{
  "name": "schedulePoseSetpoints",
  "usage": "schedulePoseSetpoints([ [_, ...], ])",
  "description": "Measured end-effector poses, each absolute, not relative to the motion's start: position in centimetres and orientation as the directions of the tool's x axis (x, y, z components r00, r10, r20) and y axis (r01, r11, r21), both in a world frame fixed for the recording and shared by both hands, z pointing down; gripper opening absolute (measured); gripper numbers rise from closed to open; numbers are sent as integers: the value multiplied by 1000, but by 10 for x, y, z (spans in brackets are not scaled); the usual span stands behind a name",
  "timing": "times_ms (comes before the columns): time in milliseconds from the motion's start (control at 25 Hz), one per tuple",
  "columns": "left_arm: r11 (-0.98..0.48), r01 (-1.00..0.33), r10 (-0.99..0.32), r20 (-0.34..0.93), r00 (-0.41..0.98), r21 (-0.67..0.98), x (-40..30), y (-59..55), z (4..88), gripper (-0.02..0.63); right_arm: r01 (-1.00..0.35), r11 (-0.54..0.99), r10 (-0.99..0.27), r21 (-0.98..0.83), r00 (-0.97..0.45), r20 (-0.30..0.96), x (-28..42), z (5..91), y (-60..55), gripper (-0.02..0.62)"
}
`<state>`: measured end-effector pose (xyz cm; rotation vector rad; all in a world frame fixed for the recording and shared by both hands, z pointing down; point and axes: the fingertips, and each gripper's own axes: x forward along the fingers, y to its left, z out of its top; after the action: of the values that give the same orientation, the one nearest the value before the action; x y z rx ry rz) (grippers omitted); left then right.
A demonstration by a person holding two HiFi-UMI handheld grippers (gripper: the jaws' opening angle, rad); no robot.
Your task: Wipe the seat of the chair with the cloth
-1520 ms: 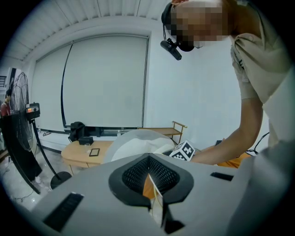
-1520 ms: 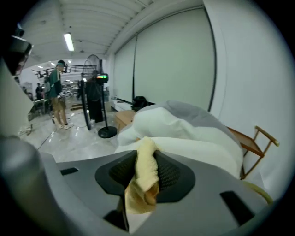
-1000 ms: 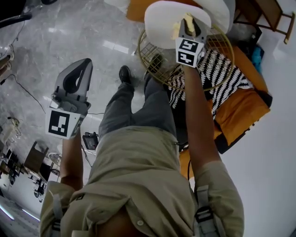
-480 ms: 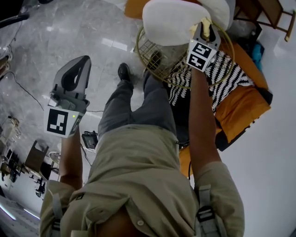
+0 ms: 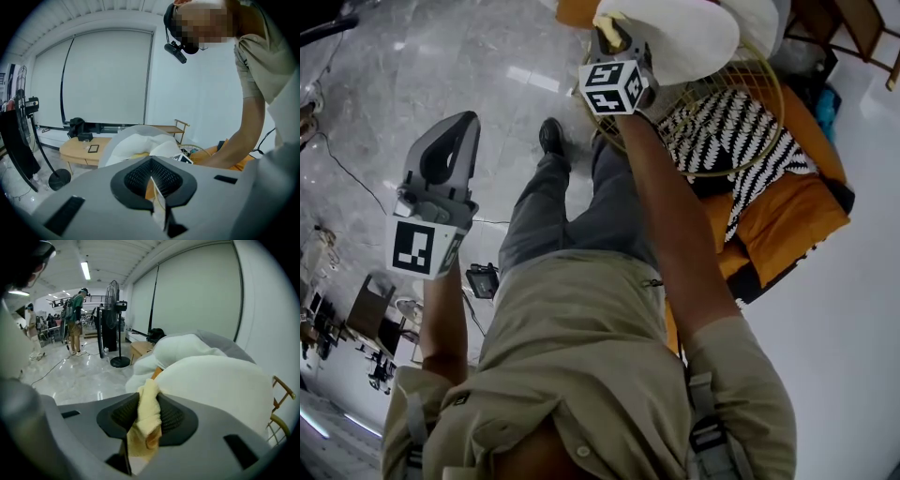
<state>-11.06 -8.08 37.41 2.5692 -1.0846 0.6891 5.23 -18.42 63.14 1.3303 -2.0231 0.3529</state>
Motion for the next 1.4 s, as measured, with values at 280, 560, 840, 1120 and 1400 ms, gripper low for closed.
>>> schedulePoseSetpoints([
  [280, -685, -725, -592, 522, 614, 75, -110, -87, 382, 15, -909, 371, -708, 191, -144, 691, 119, 644, -182, 130],
  [560, -707, -703, -573, 516, 636, 81, -90, -92, 380, 15, -952, 3, -704, 306, 215, 677, 308, 621, -148, 129],
  [840, -707, -700, -578, 487, 654, 101, -68, -101, 375, 15, -957, -26, -704, 290, 223, 674, 314, 620, -144, 127],
  [1120, -676, -727, -608, 469, 640, 116, -78, -108, 378, 15, -973, 105, -692, 207, 78, 718, 225, 653, -154, 127],
  [1400, -648, -750, -618, 484, 619, 132, -95, -111, 393, 15, -931, 361, -614, 52, -195, 765, 67, 691, -162, 127],
])
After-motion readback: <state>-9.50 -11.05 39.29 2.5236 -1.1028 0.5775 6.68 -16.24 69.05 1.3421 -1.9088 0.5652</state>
